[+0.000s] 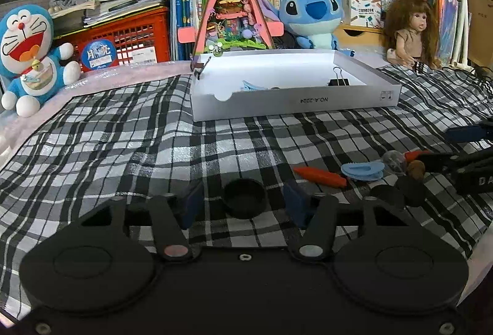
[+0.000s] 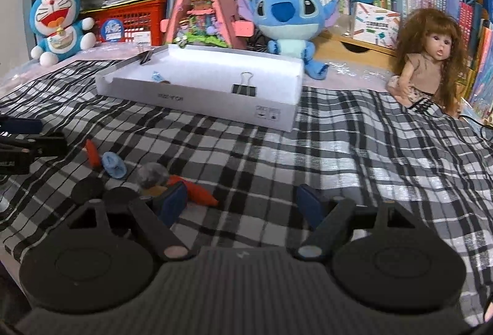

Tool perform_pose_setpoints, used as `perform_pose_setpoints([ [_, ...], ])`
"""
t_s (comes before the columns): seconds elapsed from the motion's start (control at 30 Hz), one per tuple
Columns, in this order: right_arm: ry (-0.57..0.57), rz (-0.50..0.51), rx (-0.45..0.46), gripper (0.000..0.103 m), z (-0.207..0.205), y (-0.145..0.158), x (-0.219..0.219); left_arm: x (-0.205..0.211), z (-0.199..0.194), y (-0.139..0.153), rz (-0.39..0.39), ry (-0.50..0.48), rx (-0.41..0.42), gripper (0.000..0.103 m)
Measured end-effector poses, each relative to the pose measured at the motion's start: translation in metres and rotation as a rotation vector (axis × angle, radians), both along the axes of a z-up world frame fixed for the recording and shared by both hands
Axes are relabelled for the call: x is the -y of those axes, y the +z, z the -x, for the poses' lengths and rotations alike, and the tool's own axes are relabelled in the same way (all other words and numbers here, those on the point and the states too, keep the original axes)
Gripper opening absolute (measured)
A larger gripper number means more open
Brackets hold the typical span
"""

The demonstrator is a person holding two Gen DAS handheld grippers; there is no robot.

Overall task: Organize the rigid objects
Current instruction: 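Withdraw both tools from the tray toward the remaining items, then grasp a black disc with the left tool while the right tool grasps the red marker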

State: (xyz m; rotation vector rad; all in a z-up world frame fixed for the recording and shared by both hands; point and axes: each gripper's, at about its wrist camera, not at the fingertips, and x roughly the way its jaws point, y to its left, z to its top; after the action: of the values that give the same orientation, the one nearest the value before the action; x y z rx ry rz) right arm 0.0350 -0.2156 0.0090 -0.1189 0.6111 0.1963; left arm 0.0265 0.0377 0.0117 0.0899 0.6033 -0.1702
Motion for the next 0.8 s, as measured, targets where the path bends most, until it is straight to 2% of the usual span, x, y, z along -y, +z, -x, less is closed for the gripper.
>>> perform_pose_setpoints([
  [0.17, 0.032, -0.017, -0.011, 0.083, -0.003, -0.003, -0.013, -0.001, -0.002, -0.005, 0.022, -0.004, -0.011, 0.041],
  [0.27, 0.05, -0.018, -0.011, 0.08, -0.003, -0.004, -0.02, -0.001, -0.003, -0.005, 0.034, -0.004, -0.007, 0.031],
  [0.6, -0.031, -0.051, -0.031, 0.079, -0.005, -0.006, -0.004, 0.002, -0.001, -0.002, 0.037, -0.013, 0.0, 0.03],
  [0.8, -0.125, -0.043, -0.032, 0.081, -0.005, -0.004, 0.009, 0.004, 0.002, 0.001, 0.036, -0.019, 0.016, 0.03],
])
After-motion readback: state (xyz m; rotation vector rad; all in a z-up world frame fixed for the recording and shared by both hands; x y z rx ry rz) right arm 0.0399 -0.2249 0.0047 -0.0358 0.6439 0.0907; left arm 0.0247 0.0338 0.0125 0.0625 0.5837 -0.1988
